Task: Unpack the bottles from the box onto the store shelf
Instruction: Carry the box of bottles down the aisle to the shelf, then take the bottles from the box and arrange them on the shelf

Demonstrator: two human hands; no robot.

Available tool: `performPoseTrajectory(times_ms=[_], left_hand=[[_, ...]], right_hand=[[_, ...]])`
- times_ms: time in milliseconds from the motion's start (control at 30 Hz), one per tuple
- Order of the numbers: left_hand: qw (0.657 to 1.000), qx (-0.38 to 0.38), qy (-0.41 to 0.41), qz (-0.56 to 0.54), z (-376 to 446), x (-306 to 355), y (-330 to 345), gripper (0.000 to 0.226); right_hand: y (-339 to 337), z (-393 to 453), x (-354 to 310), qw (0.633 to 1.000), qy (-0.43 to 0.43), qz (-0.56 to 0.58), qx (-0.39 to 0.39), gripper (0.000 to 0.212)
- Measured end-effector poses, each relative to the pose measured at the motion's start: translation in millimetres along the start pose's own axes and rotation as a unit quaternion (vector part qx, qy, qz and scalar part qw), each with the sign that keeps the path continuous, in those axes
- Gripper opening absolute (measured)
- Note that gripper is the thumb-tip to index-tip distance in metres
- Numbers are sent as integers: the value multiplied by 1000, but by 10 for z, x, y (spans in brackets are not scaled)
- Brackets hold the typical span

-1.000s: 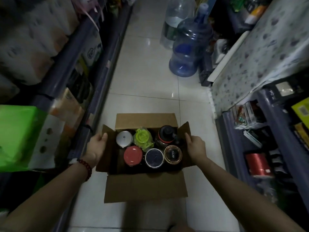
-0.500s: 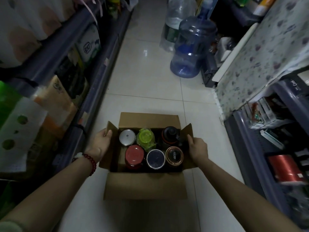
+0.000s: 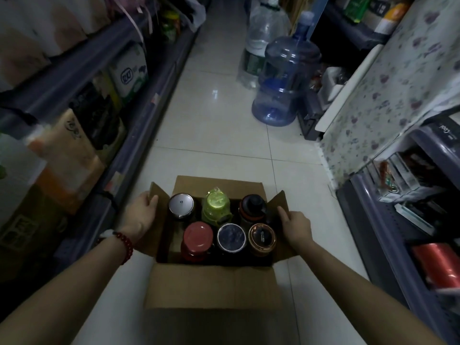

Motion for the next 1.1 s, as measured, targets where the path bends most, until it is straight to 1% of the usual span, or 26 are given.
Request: performPoseTrajectory(times_ms=[100,133,200,233,267,300,333,400,467,567,667,733,800,900,933,1000,1033,1100], left_hand=[[991,33,1,126,38,-56,-60,47],[985,61,20,159,44,-29,-79,52],[965,131,105,202,65,104,-97,55],[956,151,157,199,69,185,-92,52],[949,154,206,180,66,269,-72,49],[946,146,246,150,44,352,-47,45],[946,128,274,119,9,424,-9,42],[945,95,307,66,-81,522,79,40],[951,64,302,25,-129,516,179,42],[961,39,274,16,-104,392,313,47],[972,-5,236,9,-40,270,474,46],[973,-14,232,14,7,210,558,54],[974,-3,226,10,51,168,597,64],[976,18,206,-64,72,121,624,45],[975,28,204,-84,72,99,640,45],[974,45,203,-92,76,58,656,54],[974,48,206,-85,83,44,655,60],[973,43,216,-62,113,27,654,72]], right_hand=[[-14,-41,-60,1000,4,-2,-1,44],[-16,-67,-115,1000,-5,-3,13,42],[-24,-113,-296,996,-61,-38,55,50],[-22,-135,-411,990,-110,-53,77,53],[-8,-156,-525,982,-160,-51,91,52],[24,-172,-626,974,-204,-35,89,51],[80,-183,-700,969,-236,-14,74,49],[215,-219,-792,963,-264,28,38,49],[343,-238,-780,963,-260,70,32,49],[463,-165,-659,969,-216,120,25,50],[522,-66,-582,975,-206,80,28,48],[540,-19,-588,977,-206,38,28,45],[544,12,-580,980,-194,16,24,43],[530,16,-525,984,-178,7,7,51],[525,20,-504,985,-173,9,3,57],[502,48,-464,989,-142,43,4,69],[485,69,-447,991,-119,63,8,72],[466,104,-413,993,-84,79,6,63]])
Point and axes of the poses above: each hand's wrist, its own z-axis towards the middle knuckle, its own y-axis out of the palm, x = y × z, the point moved 2 cm from there along z, towards the middle knuckle, and after that the axes turned 10 degrees about z, right-handed, at the moved point
